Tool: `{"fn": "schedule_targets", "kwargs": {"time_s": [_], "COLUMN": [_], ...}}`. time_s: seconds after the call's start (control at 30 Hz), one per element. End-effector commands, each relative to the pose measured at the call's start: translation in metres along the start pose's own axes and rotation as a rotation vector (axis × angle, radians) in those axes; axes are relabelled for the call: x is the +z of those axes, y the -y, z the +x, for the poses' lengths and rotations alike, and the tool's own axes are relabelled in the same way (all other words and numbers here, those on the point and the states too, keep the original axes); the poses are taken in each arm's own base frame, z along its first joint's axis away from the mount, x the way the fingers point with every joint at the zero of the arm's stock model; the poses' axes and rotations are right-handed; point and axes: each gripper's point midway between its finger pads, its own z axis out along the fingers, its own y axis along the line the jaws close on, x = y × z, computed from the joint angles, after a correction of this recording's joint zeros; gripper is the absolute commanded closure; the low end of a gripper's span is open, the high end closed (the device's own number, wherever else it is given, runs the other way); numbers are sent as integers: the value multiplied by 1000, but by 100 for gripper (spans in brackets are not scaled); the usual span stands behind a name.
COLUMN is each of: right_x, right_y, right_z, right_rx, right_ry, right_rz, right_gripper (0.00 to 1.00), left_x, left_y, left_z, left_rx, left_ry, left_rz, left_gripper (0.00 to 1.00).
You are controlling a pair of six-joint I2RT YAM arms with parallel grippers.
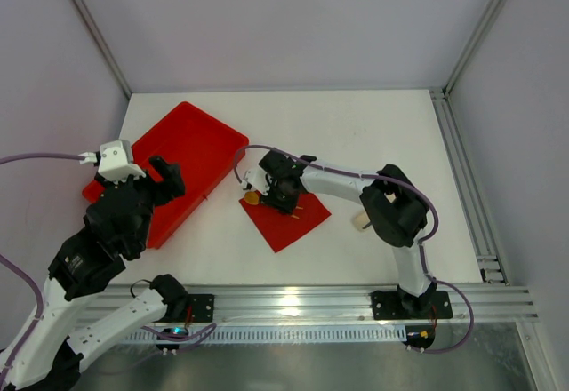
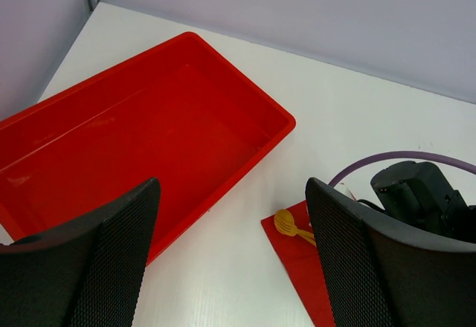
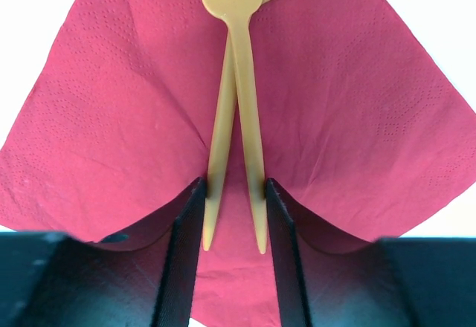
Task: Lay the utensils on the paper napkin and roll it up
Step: Adjust the utensils on the napkin.
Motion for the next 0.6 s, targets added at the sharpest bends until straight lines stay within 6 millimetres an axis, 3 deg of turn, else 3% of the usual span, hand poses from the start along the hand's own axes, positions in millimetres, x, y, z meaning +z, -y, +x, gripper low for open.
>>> {"fn": "schedule_targets", "kwargs": {"time_s": [0.0,0.57], "right_x": [-5,-10], "right_y": [4,16], "right_z": [-15,-13], "right_rx": [-7,-27], "right_ry": [33,17], "right_rz": [18,80], "right_gripper": [60,74], "left_x": [-5,-5], "left_y": [0,0], "left_z": [-11,-12], "left_rx": [-28,-34], "left_ry": [23,27], "left_rz": [9,18], "left_gripper": [19,19]}}
